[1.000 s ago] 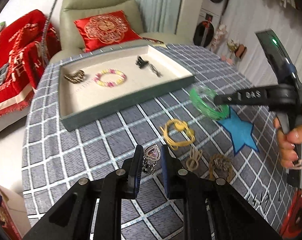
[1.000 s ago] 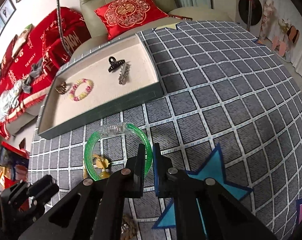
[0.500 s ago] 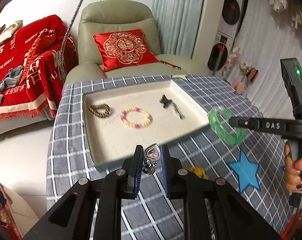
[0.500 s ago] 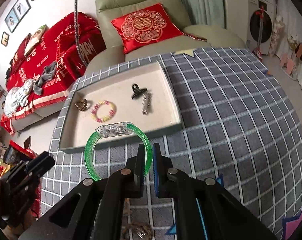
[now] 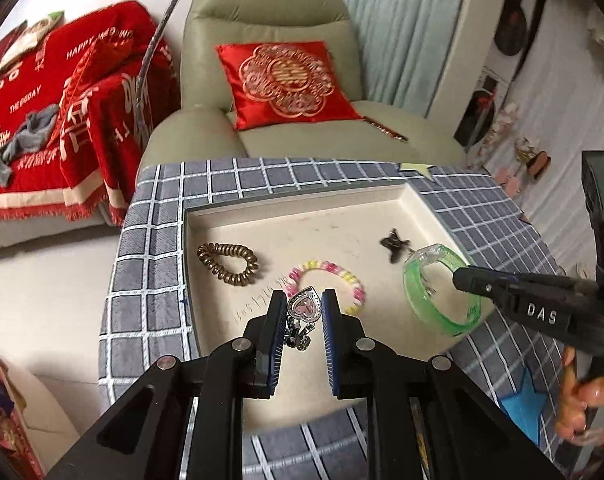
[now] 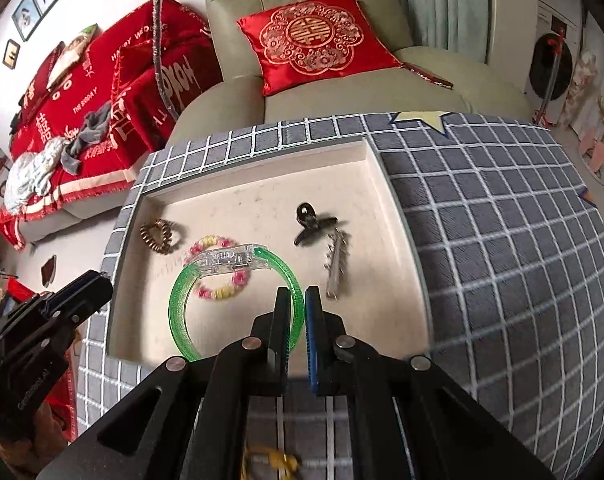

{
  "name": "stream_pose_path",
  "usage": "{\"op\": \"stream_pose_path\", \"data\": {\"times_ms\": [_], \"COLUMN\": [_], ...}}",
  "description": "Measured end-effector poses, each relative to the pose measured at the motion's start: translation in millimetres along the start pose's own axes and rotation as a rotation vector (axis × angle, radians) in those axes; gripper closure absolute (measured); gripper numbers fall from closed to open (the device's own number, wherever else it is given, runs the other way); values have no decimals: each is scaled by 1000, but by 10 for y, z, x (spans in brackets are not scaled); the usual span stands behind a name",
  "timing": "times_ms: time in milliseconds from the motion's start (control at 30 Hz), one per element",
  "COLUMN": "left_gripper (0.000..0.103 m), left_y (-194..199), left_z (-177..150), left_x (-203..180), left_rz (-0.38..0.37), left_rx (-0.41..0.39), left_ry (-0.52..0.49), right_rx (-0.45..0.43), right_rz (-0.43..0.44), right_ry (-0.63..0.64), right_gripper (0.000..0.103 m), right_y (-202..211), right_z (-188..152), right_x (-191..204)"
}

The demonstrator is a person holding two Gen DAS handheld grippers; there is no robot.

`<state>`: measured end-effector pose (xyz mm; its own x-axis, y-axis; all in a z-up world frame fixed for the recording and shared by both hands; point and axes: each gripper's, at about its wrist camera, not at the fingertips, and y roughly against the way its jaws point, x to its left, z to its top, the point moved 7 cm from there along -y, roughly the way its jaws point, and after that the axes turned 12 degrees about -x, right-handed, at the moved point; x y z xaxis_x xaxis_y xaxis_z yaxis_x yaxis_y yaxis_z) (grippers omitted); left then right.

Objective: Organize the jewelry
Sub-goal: 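Carry the pendant and green bangle over the tray with both tools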

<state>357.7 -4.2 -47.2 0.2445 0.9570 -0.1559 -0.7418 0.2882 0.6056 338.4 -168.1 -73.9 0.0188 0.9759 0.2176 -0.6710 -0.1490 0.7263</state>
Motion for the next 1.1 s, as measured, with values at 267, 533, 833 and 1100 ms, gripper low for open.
{"op": "stream_pose_path", "data": {"times_ms": [267,533,833,1100], "left_gripper": [70,70,70,70], "left_y": [-430,-713,-742,-738], "left_z": [-56,-198,-226,-236], "left_x": [34,105,35,3], "left_rz": [74,122,157,154], "left_rx": [42,108,110,95], "left_ry": [-28,-30,-95,-105], "right_rx": [23,9,24,12], "right_rz": [-41,-95,-87,-49], "right_ry": [10,67,81,56], "right_gripper": [95,95,95,87], "right_y": [-476,-645,-694,-611], "right_z": [36,-11,-78,-46], "right_x": [-14,-56,-27,-12]}}
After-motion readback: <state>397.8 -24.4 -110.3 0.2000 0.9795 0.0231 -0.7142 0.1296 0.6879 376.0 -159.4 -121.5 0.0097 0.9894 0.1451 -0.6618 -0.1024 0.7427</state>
